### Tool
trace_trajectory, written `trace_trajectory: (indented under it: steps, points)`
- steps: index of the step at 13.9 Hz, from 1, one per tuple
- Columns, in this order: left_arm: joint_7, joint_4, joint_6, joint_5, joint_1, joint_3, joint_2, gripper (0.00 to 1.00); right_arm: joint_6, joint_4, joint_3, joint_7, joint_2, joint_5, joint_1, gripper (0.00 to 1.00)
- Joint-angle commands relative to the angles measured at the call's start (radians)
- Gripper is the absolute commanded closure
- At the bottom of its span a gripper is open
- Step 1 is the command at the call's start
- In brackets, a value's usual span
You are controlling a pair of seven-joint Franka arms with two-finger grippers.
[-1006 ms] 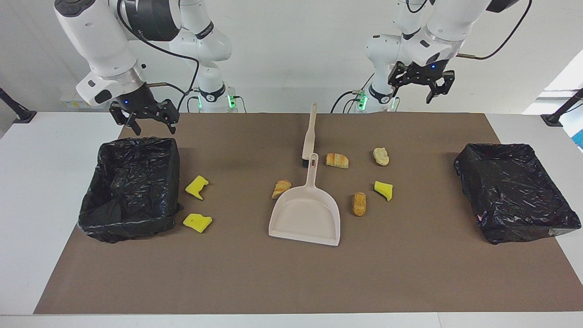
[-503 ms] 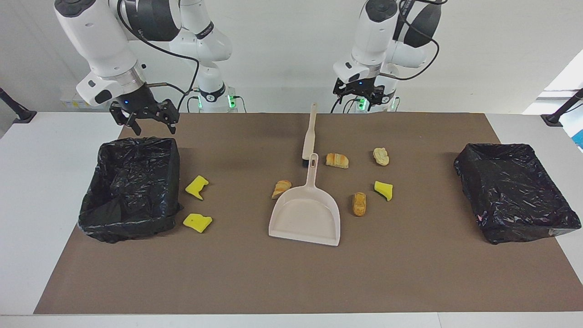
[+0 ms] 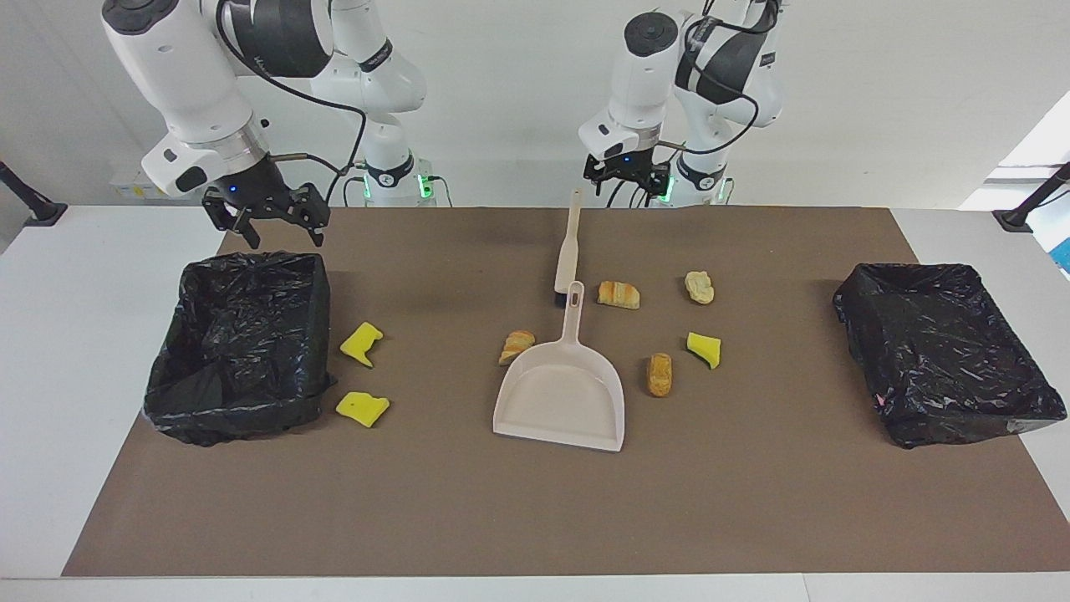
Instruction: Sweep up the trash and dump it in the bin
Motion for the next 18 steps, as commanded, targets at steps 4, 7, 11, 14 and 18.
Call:
trace_trajectory:
  steps: [4, 7, 11, 14, 18]
  points:
    - [-0.042, -0.072, 0.091, -0.007, -0.080, 0.019, 0.022, 0.00, 0.030, -0.059, 0.004, -0.003, -0.044, -0.014, 0.004, 0.00]
    - [-0.052, -0.076, 0.085, -0.007, -0.094, 0.021, 0.022, 0.17, 0.030, -0.059, 0.004, 0.000, -0.045, -0.014, 0.002, 0.00]
    - [-0.091, -0.070, 0.082, -0.007, -0.094, 0.021, 0.027, 0.73, 0.034, -0.060, 0.006, -0.003, -0.045, -0.015, 0.004, 0.00]
    - [-0.104, -0.056, 0.065, -0.007, -0.093, 0.022, 0.030, 0.97, 0.036, -0.051, 0.010, -0.003, -0.039, -0.035, 0.010, 0.00]
    - [-0.101, 0.014, -0.054, -0.007, -0.055, 0.028, 0.030, 1.00, -0.001, 0.011, 0.027, 0.013, 0.002, -0.031, 0.041, 0.00]
